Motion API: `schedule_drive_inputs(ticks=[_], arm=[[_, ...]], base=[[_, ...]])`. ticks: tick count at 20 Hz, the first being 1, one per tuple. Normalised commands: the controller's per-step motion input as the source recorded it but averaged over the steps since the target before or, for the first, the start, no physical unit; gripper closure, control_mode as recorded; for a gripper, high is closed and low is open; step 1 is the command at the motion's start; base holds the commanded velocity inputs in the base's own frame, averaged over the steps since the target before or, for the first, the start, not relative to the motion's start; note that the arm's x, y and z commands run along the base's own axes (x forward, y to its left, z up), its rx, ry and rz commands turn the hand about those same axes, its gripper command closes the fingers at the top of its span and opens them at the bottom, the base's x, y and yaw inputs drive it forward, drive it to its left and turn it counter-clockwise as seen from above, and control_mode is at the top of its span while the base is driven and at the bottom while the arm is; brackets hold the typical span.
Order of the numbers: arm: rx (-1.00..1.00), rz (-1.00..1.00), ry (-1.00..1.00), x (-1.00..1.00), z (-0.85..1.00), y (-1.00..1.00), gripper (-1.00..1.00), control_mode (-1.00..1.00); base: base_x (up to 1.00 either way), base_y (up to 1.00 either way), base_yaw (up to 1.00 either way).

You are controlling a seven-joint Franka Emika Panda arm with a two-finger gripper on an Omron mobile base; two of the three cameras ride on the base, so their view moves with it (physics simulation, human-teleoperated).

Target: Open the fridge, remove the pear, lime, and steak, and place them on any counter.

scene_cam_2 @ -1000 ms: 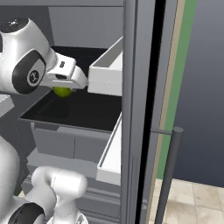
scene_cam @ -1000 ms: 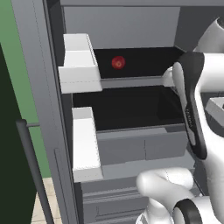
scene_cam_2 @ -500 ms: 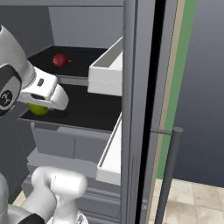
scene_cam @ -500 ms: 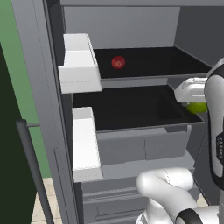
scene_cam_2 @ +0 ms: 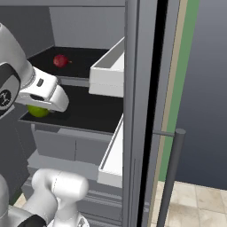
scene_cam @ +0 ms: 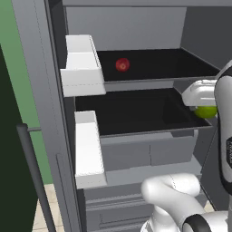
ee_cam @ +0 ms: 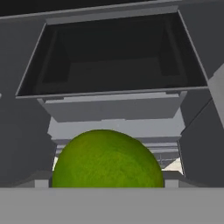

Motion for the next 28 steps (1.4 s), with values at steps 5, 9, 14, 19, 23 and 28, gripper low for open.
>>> schedule_drive_inputs(ticks=[5, 9, 14, 19, 23, 28], arm=[[0.00, 0.00, 0.00, -0.09, 0.00, 0.00, 1.00, -1.00], [0.00, 0.00, 0.00, 0.00, 0.00, 0.00, 1.00, 1.00], [0.00, 0.00, 0.00, 0.00, 0.00, 0.00, 1.00, 1.00], [0.00, 0.00, 0.00, 0.00, 0.00, 0.00, 1.00, 1.00], [0.00, 0.00, 0.00, 0.00, 0.00, 0.00, 1.00, 1.00], [0.00, 0.00, 0.00, 0.00, 0.00, 0.00, 1.00, 1.00]], base=[[0.00, 0.00, 0.00], [-0.74, 0.09, 0.00], [-0.98, 0.21, 0.02], [-0.52, 0.36, 0.36], [-0.49, 0.00, 0.92], [-0.38, 0.00, 1.00]])
